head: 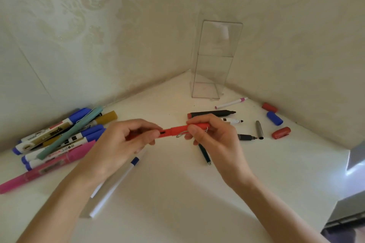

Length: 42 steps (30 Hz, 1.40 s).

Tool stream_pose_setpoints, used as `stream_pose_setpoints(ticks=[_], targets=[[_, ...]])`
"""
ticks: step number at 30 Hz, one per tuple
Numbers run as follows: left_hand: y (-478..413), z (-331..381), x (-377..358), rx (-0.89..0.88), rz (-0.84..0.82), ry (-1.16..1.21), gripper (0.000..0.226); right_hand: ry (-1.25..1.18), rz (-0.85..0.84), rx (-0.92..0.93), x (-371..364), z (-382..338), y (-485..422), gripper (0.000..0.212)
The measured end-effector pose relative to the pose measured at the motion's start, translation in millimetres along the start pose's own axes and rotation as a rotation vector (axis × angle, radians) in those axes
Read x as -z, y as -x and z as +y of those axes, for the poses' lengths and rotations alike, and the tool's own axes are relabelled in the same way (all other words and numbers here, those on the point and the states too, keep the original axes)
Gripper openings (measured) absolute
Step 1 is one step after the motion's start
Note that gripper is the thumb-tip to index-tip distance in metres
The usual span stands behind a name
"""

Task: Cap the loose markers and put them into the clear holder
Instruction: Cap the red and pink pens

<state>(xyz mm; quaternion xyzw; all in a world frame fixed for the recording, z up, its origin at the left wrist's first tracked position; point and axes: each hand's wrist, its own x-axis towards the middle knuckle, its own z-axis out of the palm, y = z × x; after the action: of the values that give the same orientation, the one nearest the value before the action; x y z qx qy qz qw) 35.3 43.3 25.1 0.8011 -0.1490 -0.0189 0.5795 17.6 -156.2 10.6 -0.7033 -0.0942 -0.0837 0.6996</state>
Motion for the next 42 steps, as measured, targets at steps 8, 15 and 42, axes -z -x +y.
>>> stream_pose_setpoints(ticks=[8, 15, 42], targets=[[22.3, -5.9, -6.7, -0.089, 0.02, -0.126, 0.015, -0.009, -0.045, 0.017, -9.2, 6.3, 1.4, 0.008], [45.5, -20.5, 8.6, -0.092, 0.302, -0.47, 0.015, 0.177, -0.173, -0.146, -39.5, 7.1, -17.1, 0.023], [-130.8, -5.5, -64.6, 0.008, 0.151, -0.09, 0.051, 0.522, 0.243, -0.206, 84.6, 23.6, -116.5, 0.057]])
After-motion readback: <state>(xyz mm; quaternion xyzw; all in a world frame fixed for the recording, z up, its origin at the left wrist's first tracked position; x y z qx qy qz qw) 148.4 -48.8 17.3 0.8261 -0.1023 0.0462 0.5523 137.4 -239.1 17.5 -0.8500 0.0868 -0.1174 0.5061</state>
